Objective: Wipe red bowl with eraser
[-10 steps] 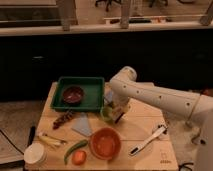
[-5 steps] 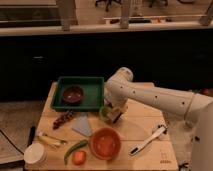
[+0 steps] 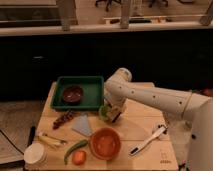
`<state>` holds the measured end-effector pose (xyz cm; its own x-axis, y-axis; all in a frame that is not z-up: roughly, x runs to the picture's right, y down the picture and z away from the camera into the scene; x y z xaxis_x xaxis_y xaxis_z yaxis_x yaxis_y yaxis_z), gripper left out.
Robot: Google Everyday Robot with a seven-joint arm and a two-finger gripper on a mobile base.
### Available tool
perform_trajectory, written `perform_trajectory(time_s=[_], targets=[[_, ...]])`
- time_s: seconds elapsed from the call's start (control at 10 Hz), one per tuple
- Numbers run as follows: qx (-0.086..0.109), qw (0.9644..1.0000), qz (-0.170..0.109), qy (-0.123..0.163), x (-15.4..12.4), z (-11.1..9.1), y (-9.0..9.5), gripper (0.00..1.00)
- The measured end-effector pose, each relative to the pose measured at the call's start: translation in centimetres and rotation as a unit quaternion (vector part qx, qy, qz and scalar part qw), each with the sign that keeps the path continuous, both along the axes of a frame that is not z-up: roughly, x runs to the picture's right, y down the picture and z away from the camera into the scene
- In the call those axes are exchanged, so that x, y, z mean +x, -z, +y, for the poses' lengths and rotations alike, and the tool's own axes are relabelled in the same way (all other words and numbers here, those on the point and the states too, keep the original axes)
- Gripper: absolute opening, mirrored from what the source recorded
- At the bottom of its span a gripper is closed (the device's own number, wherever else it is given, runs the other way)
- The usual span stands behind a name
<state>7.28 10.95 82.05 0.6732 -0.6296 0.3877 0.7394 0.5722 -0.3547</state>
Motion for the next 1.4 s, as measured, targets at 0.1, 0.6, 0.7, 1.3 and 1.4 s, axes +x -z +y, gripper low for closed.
perform_trajectory(time_s=[0.1,0.6,0.7,1.3,1.4], targets=[[-0.002,1.0,-0.009,0.002,0.0,0.5,0.7,0.0],[-0.011,0.9985,-0.053,0.01,-0.4,1.5,2.4,0.0],[-0.018,0.9977,-0.063,0.015,-0.8,2.0,2.5,0.0],[-0.05,0.9954,-0.072,0.039,-1.8,5.7,2.7,0.0],[-0.054,0.995,-0.073,0.041,-1.9,6.5,2.8,0.0]])
